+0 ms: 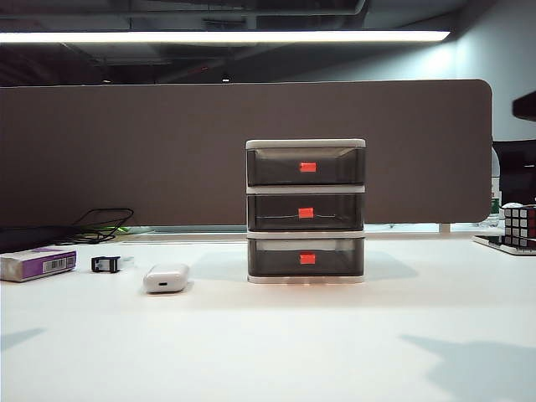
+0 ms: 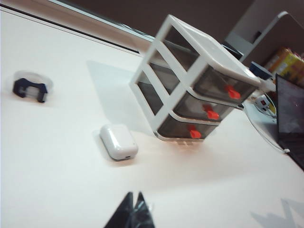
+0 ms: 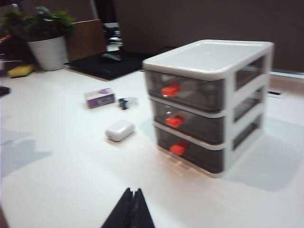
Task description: Open the second layer of the drawer on the table, pick up the earphone case on the table and put it in, and finally close the drawer.
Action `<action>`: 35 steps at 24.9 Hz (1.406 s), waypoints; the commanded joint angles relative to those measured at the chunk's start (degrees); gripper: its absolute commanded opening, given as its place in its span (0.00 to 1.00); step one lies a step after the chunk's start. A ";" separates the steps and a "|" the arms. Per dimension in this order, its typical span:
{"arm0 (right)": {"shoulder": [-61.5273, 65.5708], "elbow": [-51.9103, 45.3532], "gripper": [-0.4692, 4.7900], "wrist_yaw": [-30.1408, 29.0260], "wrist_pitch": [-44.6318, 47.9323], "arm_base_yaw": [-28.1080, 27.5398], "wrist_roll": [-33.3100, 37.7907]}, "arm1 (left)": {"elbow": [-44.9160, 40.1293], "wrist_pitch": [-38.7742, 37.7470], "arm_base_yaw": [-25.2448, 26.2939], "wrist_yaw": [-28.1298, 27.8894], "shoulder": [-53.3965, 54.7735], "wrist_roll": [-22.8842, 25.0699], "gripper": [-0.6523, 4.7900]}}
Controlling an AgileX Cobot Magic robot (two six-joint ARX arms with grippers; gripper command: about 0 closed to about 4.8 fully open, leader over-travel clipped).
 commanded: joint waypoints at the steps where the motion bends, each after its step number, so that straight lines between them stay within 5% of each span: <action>1: 0.00 -0.37 0.08 0.94 1.09 4.66 0.39 | 0.15 0.13 -4.22 -4.44 0.02 1.46 0.11; 8: 0.13 -0.26 0.08 20.09 2.32 19.93 0.15 | 0.15 1.77 -19.89 -14.23 0.04 1.95 0.11; 20: 2.62 4.11 0.08 26.14 1.55 21.35 -3.41 | 0.66 8.57 -24.33 -18.01 4.79 1.49 0.11; 26: 16.98 9.62 0.08 27.08 6.54 21.33 -4.20 | 4.11 26.99 -24.37 -17.53 26.08 3.98 0.11; 31: 32.41 17.27 0.08 27.10 12.55 21.11 -6.32 | 9.11 52.02 -24.37 -12.39 53.59 1.86 0.11; 35: 44.28 25.53 0.08 27.06 15.91 20.83 -8.70 | 16.33 65.22 -25.55 -5.77 75.25 -1.25 0.27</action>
